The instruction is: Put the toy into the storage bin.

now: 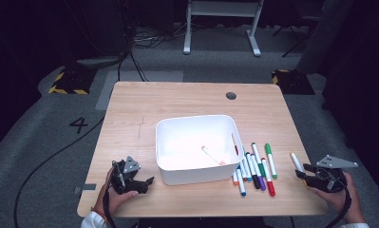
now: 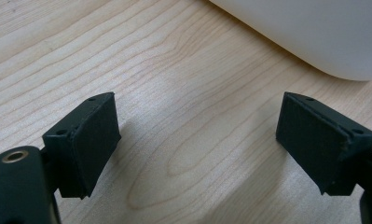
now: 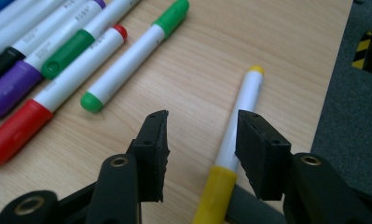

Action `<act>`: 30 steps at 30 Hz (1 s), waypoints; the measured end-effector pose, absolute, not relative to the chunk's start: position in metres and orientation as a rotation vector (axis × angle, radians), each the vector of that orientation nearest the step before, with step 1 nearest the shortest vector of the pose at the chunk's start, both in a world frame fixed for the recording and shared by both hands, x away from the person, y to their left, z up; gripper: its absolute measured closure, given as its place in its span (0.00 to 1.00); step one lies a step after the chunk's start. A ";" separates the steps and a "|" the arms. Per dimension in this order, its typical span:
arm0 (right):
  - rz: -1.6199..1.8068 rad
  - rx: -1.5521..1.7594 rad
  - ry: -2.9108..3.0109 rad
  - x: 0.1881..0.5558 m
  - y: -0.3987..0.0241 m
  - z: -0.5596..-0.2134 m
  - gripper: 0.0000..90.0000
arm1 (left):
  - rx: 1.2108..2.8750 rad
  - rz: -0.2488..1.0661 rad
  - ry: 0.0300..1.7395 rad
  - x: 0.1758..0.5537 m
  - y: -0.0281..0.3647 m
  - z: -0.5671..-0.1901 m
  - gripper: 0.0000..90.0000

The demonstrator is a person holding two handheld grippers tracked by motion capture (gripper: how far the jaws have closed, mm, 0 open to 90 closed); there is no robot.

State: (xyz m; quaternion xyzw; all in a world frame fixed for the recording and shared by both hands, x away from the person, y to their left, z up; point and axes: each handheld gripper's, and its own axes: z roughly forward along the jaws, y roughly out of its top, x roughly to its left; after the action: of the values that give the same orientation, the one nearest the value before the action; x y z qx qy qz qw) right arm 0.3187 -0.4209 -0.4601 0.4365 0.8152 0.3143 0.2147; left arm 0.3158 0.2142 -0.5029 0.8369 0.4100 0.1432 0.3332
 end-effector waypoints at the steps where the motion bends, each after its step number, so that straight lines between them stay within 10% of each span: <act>1: 0.859 1.216 2.264 0.318 -0.423 -0.463 0.61 | 2.186 0.373 1.071 0.316 0.214 -0.503 0.15; 30: 0.838 1.323 2.218 0.316 -0.433 -0.488 0.74 | 2.186 0.372 1.070 0.316 0.214 -0.503 0.15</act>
State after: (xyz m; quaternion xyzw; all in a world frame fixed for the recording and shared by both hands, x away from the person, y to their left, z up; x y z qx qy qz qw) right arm 0.3163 -0.4333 -0.4884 0.4763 0.7984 0.3016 0.2114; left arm 0.3158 0.2142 -0.5029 0.8370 0.4099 0.1425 0.3333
